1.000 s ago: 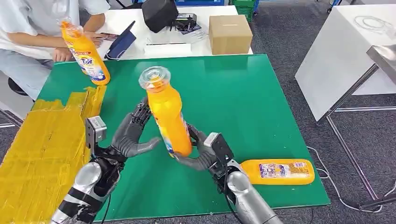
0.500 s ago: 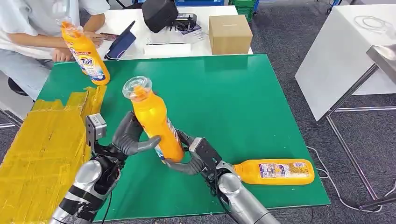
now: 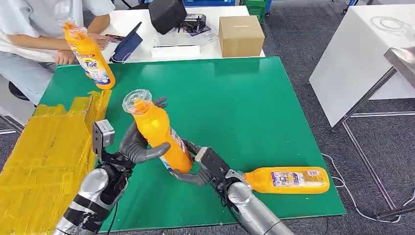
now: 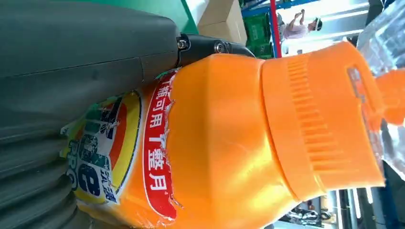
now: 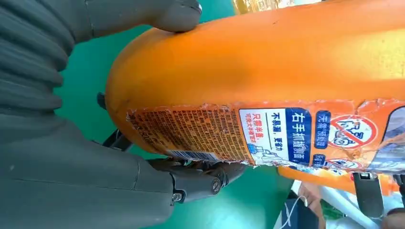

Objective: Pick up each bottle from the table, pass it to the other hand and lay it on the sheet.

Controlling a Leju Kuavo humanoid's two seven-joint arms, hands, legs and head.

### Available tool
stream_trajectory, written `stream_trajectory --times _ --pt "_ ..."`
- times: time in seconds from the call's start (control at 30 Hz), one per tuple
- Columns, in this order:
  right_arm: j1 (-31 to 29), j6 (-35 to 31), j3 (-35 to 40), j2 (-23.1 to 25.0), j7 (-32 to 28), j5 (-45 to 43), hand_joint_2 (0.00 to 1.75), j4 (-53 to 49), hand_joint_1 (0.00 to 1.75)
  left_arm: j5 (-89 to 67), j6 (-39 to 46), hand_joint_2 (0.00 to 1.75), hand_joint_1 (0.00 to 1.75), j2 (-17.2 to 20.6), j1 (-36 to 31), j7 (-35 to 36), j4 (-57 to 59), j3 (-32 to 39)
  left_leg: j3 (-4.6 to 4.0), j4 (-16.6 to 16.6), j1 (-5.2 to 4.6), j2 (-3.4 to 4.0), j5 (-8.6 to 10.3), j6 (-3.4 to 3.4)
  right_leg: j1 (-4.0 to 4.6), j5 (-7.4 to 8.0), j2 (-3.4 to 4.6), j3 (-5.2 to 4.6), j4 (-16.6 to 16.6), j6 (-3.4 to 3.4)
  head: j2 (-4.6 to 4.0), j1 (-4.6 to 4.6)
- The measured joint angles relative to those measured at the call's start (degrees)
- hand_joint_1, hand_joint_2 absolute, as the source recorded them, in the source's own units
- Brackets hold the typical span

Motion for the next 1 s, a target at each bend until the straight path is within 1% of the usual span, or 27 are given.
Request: stream_trajectory --times 0.1,0.13,0.67,0.7,0.73,0.77,0.87,1.0 --pt "-0.1 -0.5 0.0 0.0 -0.1 0.3 1.75 0.3 1.75 -1.2 0.8 1.75 0.86 0.0 0.0 -0.4 0.1 -0.1 0.00 0.0 0.00 0.00 0.00 0.00 0.00 0.00 0.00 0.00 0.0 0.00 0.00 0.00" --pt "-0.1 -0.5 0.0 0.0 -0.1 0.4 1.75 0.3 1.75 -1.3 1.0 1.75 1.75 0.0 0.0 -0.6 0.2 -0.1 0.00 0.0 0.00 0.00 0.00 0.00 0.00 0.00 0.00 0.00 0.0 0.00 0.00 0.00" --pt "-0.1 -1.4 0.0 0.0 -0.6 0.8 1.75 0.5 1.75 -2.1 1.7 1.75 1.75 -0.2 0.1 -1.4 0.7 -0.1 0.00 0.0 0.00 0.00 0.00 0.00 0.00 0.00 0.00 0.00 0.0 0.00 0.00 0.02" --pt "-0.1 -1.4 0.0 0.0 -0.6 0.8 1.75 0.4 1.69 -2.1 1.7 1.75 1.75 -0.2 0.1 -1.5 0.7 -0.1 0.00 0.0 0.00 0.00 0.00 0.00 0.00 0.00 0.00 0.00 0.0 0.00 0.00 0.00" --pt "-0.1 -1.6 0.0 0.0 -0.6 0.9 1.75 0.3 0.66 -2.1 1.7 1.75 1.75 -0.2 0.1 -1.5 0.7 -0.1 0.00 0.0 0.00 0.00 0.00 0.00 0.00 0.00 0.00 0.00 0.0 0.00 0.00 0.00" --pt "-0.1 -1.7 -0.1 -0.1 -0.6 1.0 1.75 0.2 0.00 -2.3 1.7 1.75 1.75 -0.2 0.1 -1.5 0.7 -0.1 0.00 0.0 0.00 0.00 0.00 0.00 0.00 0.00 0.00 0.00 0.0 0.00 0.00 0.02" --pt "0.1 -2.9 -0.3 -0.3 -1.2 2.1 1.75 -0.8 0.00 -4.1 3.3 1.75 1.75 -0.2 0.1 -2.4 0.7 0.0 0.00 0.0 0.00 -0.01 0.00 0.00 0.00 0.00 0.00 0.01 0.0 0.00 0.00 0.02" --pt "1.5 -6.1 -2.0 -1.2 -1.8 3.4 1.75 -5.5 0.00 -10.1 7.8 1.75 1.75 0.4 0.5 -3.5 0.1 0.6 -0.01 0.0 -0.01 0.02 0.00 0.00 0.00 0.00 0.03 -0.01 0.0 0.00 0.00 0.04"
